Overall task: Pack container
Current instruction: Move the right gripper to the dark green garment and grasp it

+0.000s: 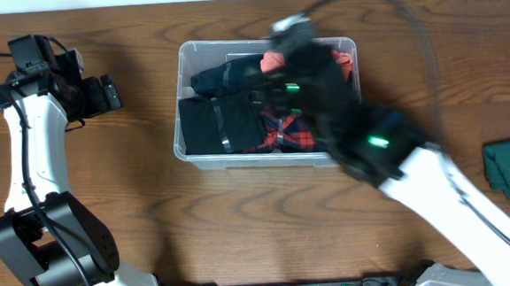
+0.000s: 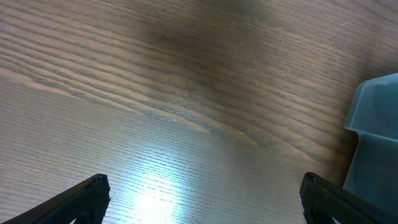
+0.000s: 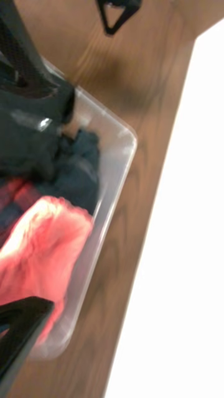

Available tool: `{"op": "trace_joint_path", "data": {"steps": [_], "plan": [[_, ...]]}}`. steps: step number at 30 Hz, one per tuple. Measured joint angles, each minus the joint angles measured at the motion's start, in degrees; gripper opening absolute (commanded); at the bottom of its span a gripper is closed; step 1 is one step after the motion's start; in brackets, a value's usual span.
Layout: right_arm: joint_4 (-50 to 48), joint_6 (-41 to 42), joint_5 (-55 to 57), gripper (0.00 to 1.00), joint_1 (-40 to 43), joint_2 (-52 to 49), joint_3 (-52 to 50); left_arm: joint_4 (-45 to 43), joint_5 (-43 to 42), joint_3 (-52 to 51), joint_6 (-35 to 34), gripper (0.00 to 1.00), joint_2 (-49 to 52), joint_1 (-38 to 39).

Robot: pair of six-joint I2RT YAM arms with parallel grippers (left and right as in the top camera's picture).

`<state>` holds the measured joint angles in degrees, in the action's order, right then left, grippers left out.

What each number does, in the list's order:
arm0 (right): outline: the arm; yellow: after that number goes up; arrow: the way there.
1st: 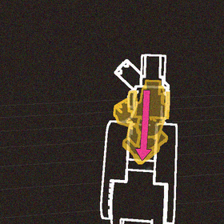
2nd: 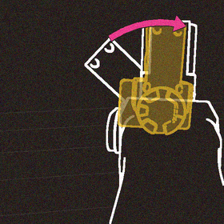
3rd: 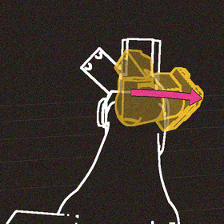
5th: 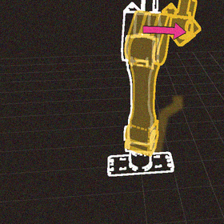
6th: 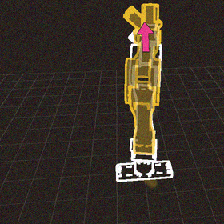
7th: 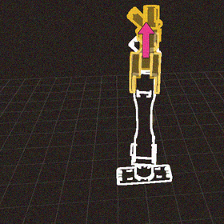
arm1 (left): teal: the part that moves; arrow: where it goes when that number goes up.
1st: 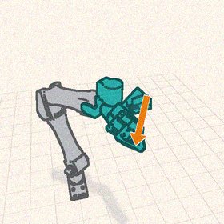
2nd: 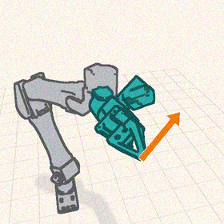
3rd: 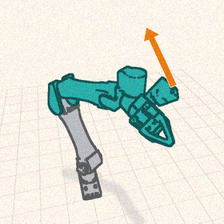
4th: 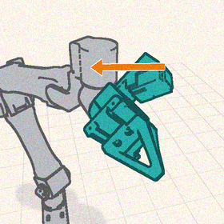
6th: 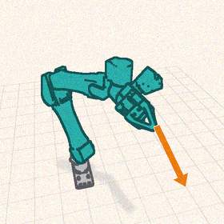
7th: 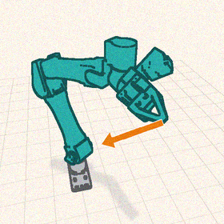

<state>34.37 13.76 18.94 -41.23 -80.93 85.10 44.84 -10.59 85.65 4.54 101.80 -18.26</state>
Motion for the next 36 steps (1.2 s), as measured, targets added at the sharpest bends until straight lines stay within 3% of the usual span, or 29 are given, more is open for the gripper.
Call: {"op": "trace_joint_path", "data": {"steps": [7,12,17,23,36], "plan": [[23.8,9.9,5.6,0.99,15.6,11.4,0.1,0.0,0.0,0.0,0.0,0.98,0.0,0.0],[36.3,21.4,7.3,0.99,36.1,14.5,0.0,0.0,0.0,0.0,0.0,0.98,0.0,0.0],[36.0,25.3,3.3,0.99,53.0,13.6,-1.4,0.0,0.0,0.0,0.0,0.98,0.0,0.0],[32.7,25.1,-5.2,0.99,66.4,8.0,-5.3,0.0,0.0,0.0,0.0,0.98,0.0,0.0],[27.5,18.2,-14.1,0.94,77.1,-8.6,-9.5,0.0,0.0,0.0,0.0,0.98,0.0,0.0]]}}
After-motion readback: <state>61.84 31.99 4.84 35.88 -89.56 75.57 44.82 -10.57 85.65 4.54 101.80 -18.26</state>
